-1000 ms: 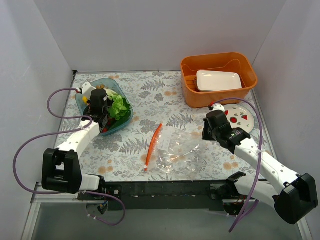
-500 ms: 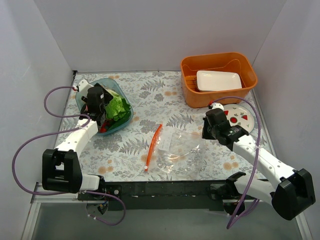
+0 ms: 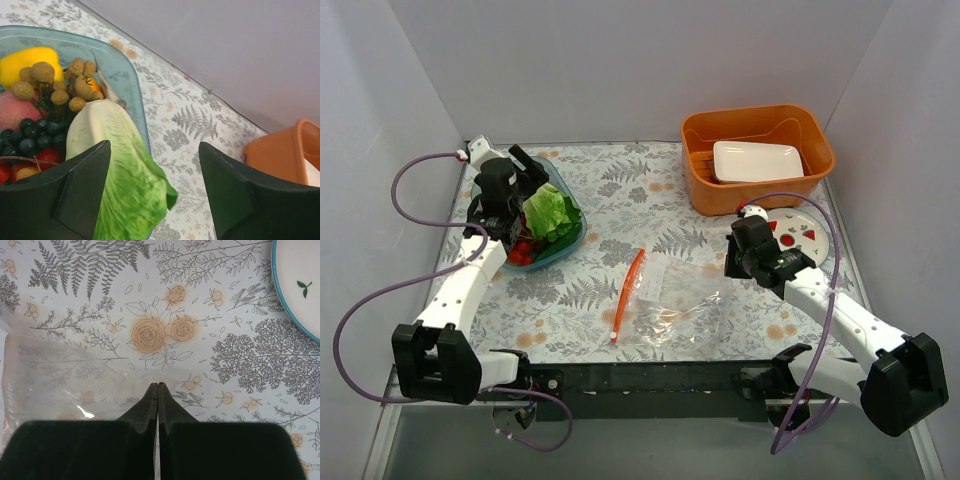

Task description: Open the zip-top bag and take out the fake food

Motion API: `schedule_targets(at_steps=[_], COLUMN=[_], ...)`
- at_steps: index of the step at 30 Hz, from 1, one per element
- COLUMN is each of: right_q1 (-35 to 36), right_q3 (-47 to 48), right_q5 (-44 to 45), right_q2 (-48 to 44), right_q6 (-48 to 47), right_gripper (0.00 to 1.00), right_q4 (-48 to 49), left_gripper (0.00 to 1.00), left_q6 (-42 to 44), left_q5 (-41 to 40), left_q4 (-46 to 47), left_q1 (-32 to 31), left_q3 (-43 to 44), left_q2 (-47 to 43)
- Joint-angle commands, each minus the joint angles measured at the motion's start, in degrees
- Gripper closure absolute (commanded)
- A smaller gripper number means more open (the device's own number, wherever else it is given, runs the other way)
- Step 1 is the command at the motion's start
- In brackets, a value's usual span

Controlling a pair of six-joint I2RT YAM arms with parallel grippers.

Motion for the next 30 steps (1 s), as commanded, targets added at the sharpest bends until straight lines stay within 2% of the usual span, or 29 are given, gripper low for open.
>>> schedule_targets(at_steps=[1,2,6,8,9,10,12,13,14,16,18,21,23,25,30], right_q1=[-1.2,-1.5,-3.5,-5.2,-5.5,-6.4,-6.8,-6.9,-6.9,-6.9,-6.9,-6.9,-6.9,-6.9,-6.9], right_q3=[1.9,1.9,1.4,1.3,1.4,1.3,1.3,1.4,1.4,1.9,2.5,2.5,2.1,1.7,0.7], right_q5=[1.2,1.2,0.8,0.0,-0.1,-0.4,-0.3,0.1,0.2,0.0,-0.8,-2.9,-4.0,-5.4,-7.4], right_q2=[0.6,0.7,1.5,1.7,1.7,1.7,1.3,1.0,0.8,0.1,-1.4,-4.8,-6.8,-9.2,-12.9], right_q6=[-0.5,-0.4,-1.0,-1.5,-1.5,-1.8,-1.8,-1.9,-1.8,-1.8,-1.6,-0.9,-0.5,0.1,0.5], right_gripper=[0.99,0.99,0.99,0.93,0.9,0.79,0.66,0.52,0.46,0.33,0.27,0.22,0.11,0.07,0.02], right_q4=[0.9,0.9,1.5,1.6,1.6,1.5,0.9,0.8,0.1,-0.7,-1.8,-2.2,-2.0,-2.0,-1.8], left_gripper=[0.29,0.29,0.28,0.28,0.28,0.27,0.26,0.25,0.24,0.14,0.02,0.02,0.02,0.02,0.02], left_q6=[1.1,1.2,0.7,-1.5,-1.8,-2.9,-4.8,-5.5,-6.3,-6.4,-6.4,-7.2,-8.1,-9.1,-9.7], left_q5=[6.9,5.3,-0.1,-0.7,-3.0,-4.2,-3.7,-3.0,-2.2,0.9,3.7,6.7,6.6,6.1,6.2], left_q4=[-5.0,-5.5,-7.8,-8.1,-8.2,-8.3,-8.2,-7.1,-6.7,-4.6,-3.3,-2.6,-2.2,-4.0,-3.9], left_q1=[-2.5,-4.1,-18.8,-23.6,-29.0,-31.8,-37.4,-38.7,-39.7,-42.1,-42.6,-42.6,-42.6,-42.6,-42.6], left_q3=[2.5,2.5,2.4,0.5,-0.1,-1.5,-3.6,-4.6,-6.8,-8.8,-11.3,-14.0,-14.7,-14.2,-14.8], left_q2=[-5.2,-6.4,-7.5,-7.7,-7.4,-7.2,-7.1,-7.1,-7.1,-7.2,-7.4,-9.5,-11.5,-12.1,-13.1])
